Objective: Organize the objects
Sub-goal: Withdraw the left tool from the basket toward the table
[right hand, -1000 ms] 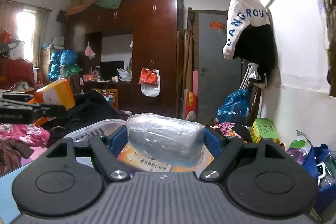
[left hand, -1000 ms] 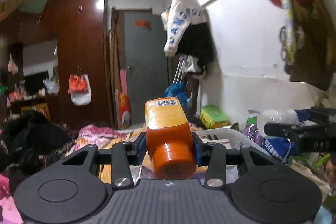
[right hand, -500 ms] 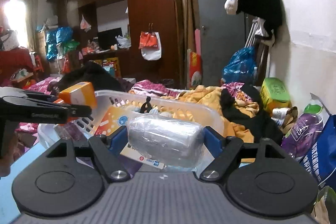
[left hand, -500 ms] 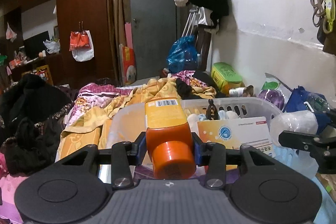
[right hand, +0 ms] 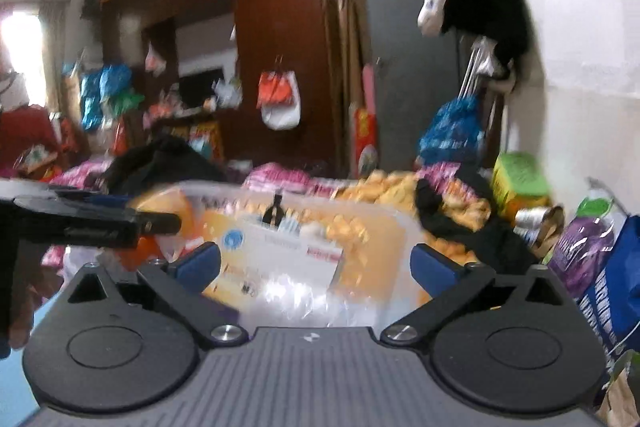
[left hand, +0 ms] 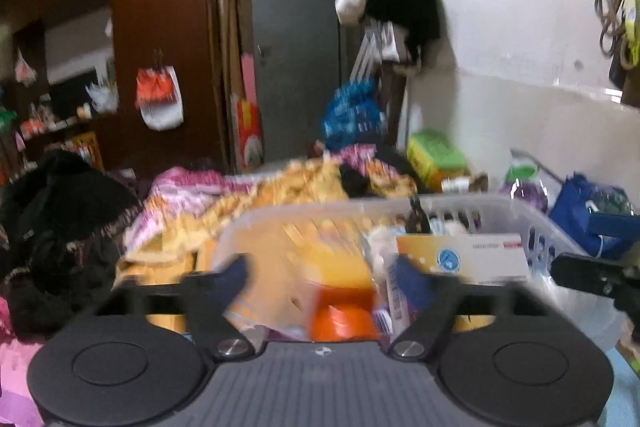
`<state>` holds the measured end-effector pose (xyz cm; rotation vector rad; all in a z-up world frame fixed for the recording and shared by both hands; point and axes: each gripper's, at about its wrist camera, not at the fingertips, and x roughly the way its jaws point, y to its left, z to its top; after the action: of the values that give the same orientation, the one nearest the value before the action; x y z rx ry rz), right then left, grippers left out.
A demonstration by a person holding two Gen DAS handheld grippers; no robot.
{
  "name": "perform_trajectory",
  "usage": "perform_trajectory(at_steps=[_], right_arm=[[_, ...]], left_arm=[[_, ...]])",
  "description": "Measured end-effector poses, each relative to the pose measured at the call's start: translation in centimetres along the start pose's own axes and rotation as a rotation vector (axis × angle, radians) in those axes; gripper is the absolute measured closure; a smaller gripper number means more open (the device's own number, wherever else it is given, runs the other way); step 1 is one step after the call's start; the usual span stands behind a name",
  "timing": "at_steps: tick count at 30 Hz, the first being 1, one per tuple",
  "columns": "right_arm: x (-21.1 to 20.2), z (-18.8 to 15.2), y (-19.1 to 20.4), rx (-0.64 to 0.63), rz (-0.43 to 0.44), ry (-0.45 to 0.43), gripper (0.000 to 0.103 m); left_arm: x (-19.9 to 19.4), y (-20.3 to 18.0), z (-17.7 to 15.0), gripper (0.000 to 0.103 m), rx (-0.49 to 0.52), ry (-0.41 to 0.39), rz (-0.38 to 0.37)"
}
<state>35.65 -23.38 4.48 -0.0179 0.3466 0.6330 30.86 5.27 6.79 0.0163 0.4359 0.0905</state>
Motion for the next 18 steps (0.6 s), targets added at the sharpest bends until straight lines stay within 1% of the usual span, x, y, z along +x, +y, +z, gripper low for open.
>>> perform_trajectory(at_steps=[3,5,7,8,9,12,15,16,18], right_arm=[[-2.2,-0.5,-0.6,0.068,-0.009,-0.017,0.000],[-4.4,-2.0,-1.1,0.086,0.027,-0.052,0.000],[-6.1,-3.7,-1.2,0.085,0.049,-0.066,0.000],[-6.8,-4.9,-1.3,0.092,0.045,-0.068,0.000],[-7.2,-6.0,-1.4,0.099,0.037,-0.054,0.000],[-6.1,-9.0,-1.2,0.090,0.050,0.065,0.000],[-3.2,-10.4,-0.7,0.102,0.070,0.204,0.000],[-2.4,-10.4,-0.4,0.102,0.073,0.229,0.000],[-1.2,-10.4,0.3,0.092,0.070,0.246,0.000]], left_arm=[[-3.0,0.4,-0.7,0.010,-0.001,-0.061,-0.021],[-5.6,0.8,-1.9,0.010,-0.002,-0.097,-0.010],[-8.4,1.5,-4.1,0.010,0.003,-0.112,-0.028],[-9.5,1.9,-5.5,0.010,0.009,-0.108,-0.036],[-10.4,2.2,-6.9,0.010,0.018,-0.096,-0.029],[-11.6,3.0,-10.9,0.010,0.037,-0.051,0.021],[-10.9,4.2,-13.0,0.010,-0.005,0.015,0.023],[-10.6,4.6,-13.3,0.010,-0.018,0.029,0.017],[-9.7,5.3,-13.5,0.010,-0.043,0.048,0.036]])
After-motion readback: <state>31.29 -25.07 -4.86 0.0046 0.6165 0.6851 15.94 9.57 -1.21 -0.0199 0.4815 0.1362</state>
